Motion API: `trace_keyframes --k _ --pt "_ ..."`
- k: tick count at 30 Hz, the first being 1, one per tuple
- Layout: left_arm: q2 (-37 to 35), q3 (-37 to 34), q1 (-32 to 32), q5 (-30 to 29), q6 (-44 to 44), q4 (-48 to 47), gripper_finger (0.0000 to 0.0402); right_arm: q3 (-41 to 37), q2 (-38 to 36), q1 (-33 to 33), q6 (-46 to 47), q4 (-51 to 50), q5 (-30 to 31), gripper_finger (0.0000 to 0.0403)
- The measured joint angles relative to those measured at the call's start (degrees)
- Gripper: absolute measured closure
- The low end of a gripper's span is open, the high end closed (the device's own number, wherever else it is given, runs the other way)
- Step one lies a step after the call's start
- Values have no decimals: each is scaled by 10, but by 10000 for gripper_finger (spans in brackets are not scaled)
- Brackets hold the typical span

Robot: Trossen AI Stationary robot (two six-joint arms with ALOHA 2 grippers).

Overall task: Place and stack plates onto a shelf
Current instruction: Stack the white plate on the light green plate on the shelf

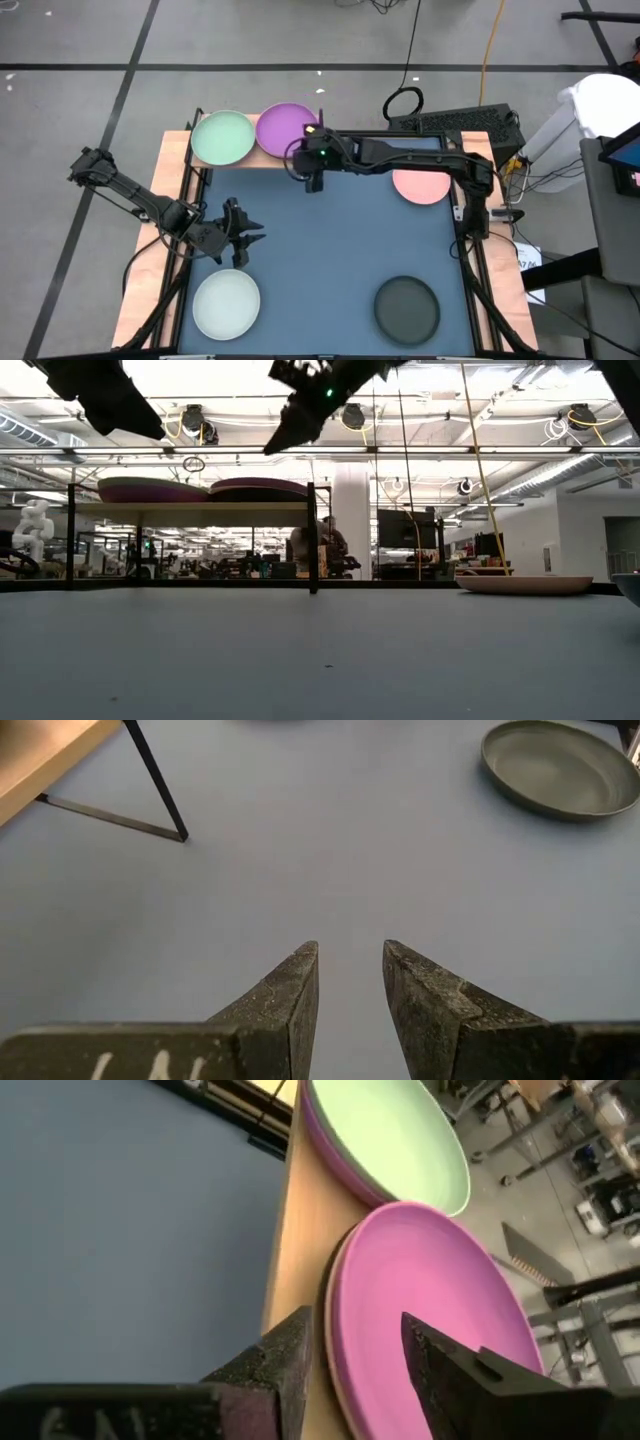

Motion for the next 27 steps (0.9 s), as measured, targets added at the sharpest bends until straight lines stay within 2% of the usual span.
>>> trace_keyframes --k 4,8,18,27 --pt "0 0 0 0 -5 -1 282 0 -42 22 89 -76 10 274" --pt "0 0 0 1 -18 -4 282 -40 -97 52 187 -132 -26 280" --pt "50 0 -13 2 -17 -4 282 -308 -289 152 332 -80 -34 284" --pt "79 0 -32 8 -65 -4 282 -536 -440 197 452 32 -33 284"
